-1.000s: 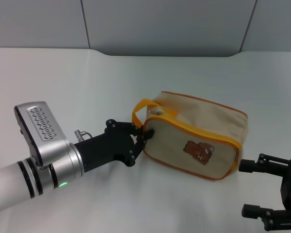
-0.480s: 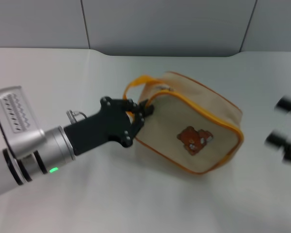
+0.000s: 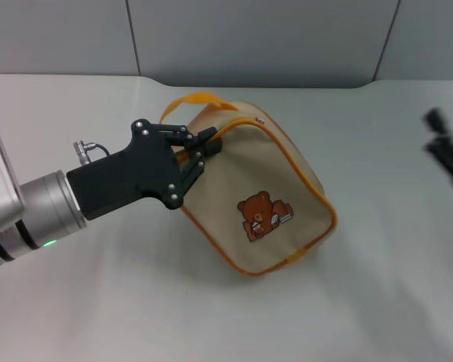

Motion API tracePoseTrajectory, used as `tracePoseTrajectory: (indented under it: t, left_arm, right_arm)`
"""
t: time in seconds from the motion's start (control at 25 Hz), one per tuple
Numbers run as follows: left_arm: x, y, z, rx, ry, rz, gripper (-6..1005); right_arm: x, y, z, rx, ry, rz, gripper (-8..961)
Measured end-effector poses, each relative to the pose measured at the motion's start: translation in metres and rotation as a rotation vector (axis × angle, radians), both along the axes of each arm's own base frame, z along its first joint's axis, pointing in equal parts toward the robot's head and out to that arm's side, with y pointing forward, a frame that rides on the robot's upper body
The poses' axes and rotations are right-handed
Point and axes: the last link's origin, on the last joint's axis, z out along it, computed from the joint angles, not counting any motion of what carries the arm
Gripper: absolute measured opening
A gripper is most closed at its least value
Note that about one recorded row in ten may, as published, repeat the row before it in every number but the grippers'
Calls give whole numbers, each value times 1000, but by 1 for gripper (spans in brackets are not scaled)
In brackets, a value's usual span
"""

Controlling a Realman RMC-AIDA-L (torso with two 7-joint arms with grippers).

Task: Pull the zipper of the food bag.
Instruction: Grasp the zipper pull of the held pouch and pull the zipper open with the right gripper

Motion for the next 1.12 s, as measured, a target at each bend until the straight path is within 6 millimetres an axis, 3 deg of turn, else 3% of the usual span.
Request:
tracePoseTrajectory:
  t: [0.2, 0.4, 1.12]
  left_arm:
    - [-1, -1, 1, 0, 6, -7, 60]
    - [0, -1, 0, -4, 8, -11, 59]
    - [2, -1, -3, -16, 8, -12, 58]
  right_arm:
    - [-28, 19, -55, 95, -356, -16, 830]
    - [-53, 19, -86, 74, -533, 112, 831]
    - [-78, 22, -92, 74, -496, 201, 830]
